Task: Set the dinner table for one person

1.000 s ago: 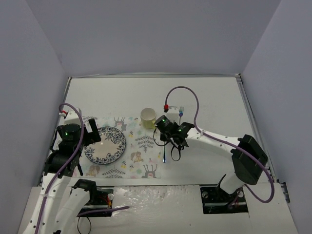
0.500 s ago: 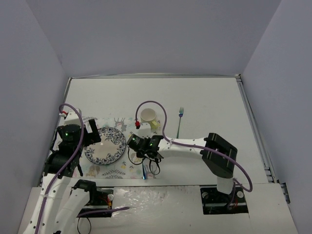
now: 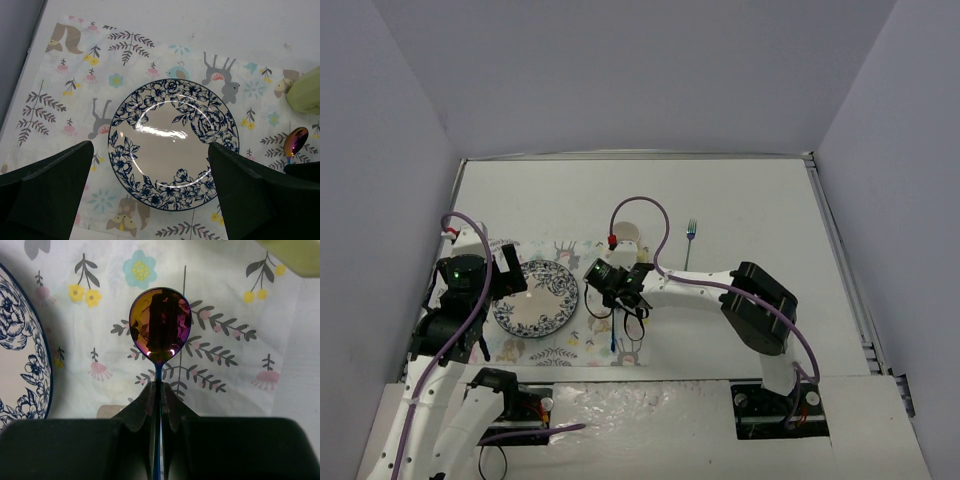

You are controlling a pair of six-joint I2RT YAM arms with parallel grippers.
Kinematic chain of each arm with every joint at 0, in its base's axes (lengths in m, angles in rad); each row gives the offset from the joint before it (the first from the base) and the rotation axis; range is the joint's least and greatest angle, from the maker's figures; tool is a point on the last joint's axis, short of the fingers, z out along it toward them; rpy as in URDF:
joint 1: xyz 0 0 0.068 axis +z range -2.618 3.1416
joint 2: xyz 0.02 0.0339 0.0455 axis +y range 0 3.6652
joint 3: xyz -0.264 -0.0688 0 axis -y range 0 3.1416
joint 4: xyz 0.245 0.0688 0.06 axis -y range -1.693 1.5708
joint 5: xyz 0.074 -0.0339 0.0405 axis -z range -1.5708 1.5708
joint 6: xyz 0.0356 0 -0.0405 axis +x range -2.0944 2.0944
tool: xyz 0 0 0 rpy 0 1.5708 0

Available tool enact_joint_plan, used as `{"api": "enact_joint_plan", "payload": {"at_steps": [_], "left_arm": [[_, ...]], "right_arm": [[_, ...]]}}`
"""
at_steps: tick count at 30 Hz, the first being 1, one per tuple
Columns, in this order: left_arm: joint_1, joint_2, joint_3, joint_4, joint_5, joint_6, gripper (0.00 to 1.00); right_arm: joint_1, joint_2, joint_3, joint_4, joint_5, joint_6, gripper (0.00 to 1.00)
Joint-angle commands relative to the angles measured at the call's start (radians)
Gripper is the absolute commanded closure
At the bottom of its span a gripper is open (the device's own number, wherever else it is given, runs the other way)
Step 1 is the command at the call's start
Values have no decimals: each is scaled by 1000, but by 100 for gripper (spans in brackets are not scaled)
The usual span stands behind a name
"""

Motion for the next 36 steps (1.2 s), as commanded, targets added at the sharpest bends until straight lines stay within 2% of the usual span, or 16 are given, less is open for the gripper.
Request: {"api": "enact_joint_plan", "payload": {"at_steps": [1,21,22,27,36], "left_arm": [[3,9,16,43,-3,2,3],[3,6,16,42,-2,3,3],[3,6,16,42,-2,3,3],[3,6,17,41,-5,3,3],[3,12,18,42,-11,0,3]], "right_arm": [[-5,5,23,1,24,37,100],[-9,67,36,1,2,-9,100],[-9,67,35,0,0,-10,98],[-7,53,30,2,-2,-11,76],[10,-96,9,-11,68,-37,58]]}}
